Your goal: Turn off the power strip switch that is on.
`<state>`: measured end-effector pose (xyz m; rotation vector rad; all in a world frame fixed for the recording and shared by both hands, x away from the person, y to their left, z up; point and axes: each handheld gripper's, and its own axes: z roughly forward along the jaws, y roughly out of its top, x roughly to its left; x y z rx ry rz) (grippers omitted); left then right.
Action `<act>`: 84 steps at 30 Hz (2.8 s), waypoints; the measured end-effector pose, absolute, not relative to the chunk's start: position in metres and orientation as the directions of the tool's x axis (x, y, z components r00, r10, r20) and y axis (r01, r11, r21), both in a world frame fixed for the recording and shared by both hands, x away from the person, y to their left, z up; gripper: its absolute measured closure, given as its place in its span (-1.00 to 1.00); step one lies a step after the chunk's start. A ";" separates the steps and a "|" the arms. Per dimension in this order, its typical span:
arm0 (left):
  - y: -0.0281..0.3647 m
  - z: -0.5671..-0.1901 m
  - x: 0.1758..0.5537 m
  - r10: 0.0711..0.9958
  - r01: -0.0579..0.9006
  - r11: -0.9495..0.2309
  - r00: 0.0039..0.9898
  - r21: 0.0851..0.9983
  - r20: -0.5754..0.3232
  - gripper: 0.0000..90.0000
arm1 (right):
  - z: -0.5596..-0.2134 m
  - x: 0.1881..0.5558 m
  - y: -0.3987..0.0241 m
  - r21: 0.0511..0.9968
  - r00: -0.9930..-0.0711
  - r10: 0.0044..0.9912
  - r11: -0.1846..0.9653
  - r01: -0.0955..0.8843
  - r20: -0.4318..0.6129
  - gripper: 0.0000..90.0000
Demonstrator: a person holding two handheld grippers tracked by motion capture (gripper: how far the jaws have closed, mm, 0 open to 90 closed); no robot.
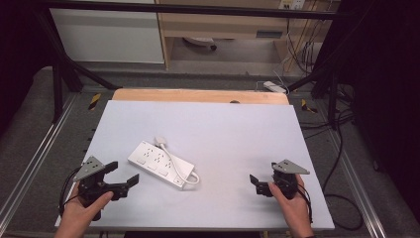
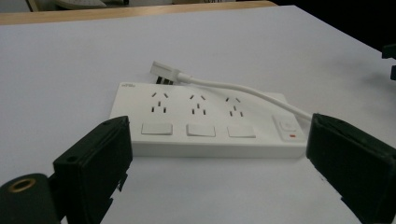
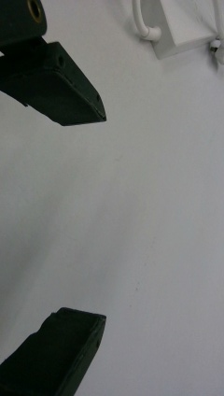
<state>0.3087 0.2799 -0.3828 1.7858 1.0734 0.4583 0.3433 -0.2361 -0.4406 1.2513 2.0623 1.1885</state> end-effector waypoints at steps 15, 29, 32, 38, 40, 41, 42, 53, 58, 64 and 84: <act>0.265 -0.375 0.310 0.804 0.446 -0.164 0.577 0.880 -0.143 -0.83 | -0.441 0.344 -0.236 0.846 -0.487 0.871 0.214 0.489 0.062 -0.90; 0.256 -0.373 0.327 0.809 0.460 -0.170 0.570 0.871 -0.143 -0.81 | -0.440 0.344 -0.236 0.848 -0.488 0.870 0.211 0.486 0.063 -0.91; 0.255 -0.372 0.330 0.811 0.459 -0.168 0.568 0.872 -0.143 -0.77 | -0.440 0.343 -0.236 0.848 -0.488 0.871 0.211 0.487 0.064 -0.91; 0.252 -0.370 0.336 0.812 0.444 -0.172 0.570 0.879 -0.129 -0.69 | -0.440 0.342 -0.236 0.848 -0.487 0.871 0.210 0.486 0.064 -0.91; 0.251 -0.370 0.337 0.811 0.437 -0.178 0.572 0.882 -0.120 -0.64 | -0.439 0.342 -0.236 0.849 -0.488 0.871 0.208 0.486 0.066 -0.91; 0.250 -0.370 0.338 0.812 0.433 -0.182 0.573 0.883 -0.114 -0.62 | -0.439 0.342 -0.236 0.849 -0.488 0.870 0.208 0.485 0.066 -0.91; 0.250 -0.370 0.339 0.812 0.432 -0.181 0.572 0.884 -0.113 -0.59 | -0.439 0.342 -0.236 0.850 -0.489 0.870 0.209 0.483 0.064 -0.91; 0.245 -0.381 0.343 0.808 0.437 -0.209 0.581 0.875 -0.097 -0.10 | -0.439 0.342 -0.235 0.852 -0.491 0.869 0.210 0.479 0.061 -0.91; 0.249 -0.384 0.343 0.806 0.445 -0.195 0.580 0.874 -0.115 0.32 | -0.437 0.340 -0.235 0.855 -0.492 0.868 0.208 0.476 0.063 -0.91; 0.252 -0.386 0.343 0.803 0.450 -0.187 0.583 0.873 -0.128 0.63 | -0.437 0.341 -0.235 0.856 -0.492 0.868 0.206 0.475 0.063 -0.91; 0.259 -0.393 0.347 0.807 0.475 -0.179 0.571 0.862 -0.148 1.00 | -0.437 0.340 -0.235 0.857 -0.496 0.866 0.214 0.469 0.055 -0.91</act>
